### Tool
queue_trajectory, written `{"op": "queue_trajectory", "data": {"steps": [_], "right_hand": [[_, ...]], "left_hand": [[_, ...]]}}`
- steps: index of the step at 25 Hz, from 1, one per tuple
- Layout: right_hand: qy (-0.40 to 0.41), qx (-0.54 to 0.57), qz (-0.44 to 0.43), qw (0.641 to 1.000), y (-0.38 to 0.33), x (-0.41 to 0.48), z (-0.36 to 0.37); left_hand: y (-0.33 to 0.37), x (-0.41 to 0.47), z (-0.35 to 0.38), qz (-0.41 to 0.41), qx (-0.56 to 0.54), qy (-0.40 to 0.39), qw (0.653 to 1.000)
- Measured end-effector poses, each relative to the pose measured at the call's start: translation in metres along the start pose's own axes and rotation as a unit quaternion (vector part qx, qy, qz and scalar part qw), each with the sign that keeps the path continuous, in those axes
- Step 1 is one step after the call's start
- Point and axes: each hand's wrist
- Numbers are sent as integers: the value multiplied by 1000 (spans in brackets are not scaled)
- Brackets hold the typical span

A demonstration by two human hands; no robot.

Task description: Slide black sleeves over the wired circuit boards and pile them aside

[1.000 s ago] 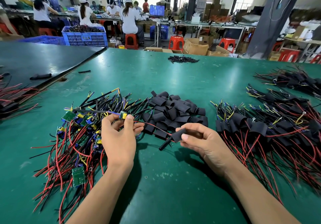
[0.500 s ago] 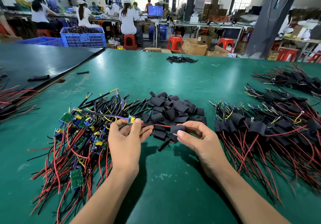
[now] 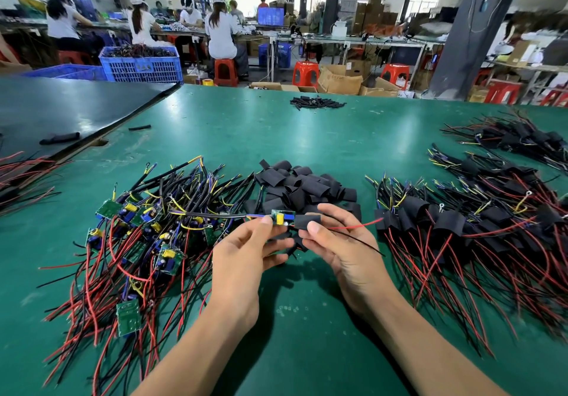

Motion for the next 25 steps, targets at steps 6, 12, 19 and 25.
{"op": "queue_trajectory", "data": {"steps": [6, 12, 19, 25], "right_hand": [[31, -2, 24, 999, -3, -2, 1], [55, 47, 128, 989, -8, -2, 4], [65, 56, 203, 975, -13, -4, 5], [55, 55, 243, 967, -17, -4, 5]], "left_hand": [[1, 0, -2, 1, -3, -24, 1000], [-4, 1, -2, 90, 79, -20, 993], [-4, 5, -8, 143, 144, -48, 978], [-2, 6, -11, 144, 180, -63, 971]]}}
Point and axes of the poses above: each hand's wrist, its own x-axis towards the middle knuckle, its own z-axis out of the palm, y = z × x, and after that the axes turned 2 degrees about -z, right-handed
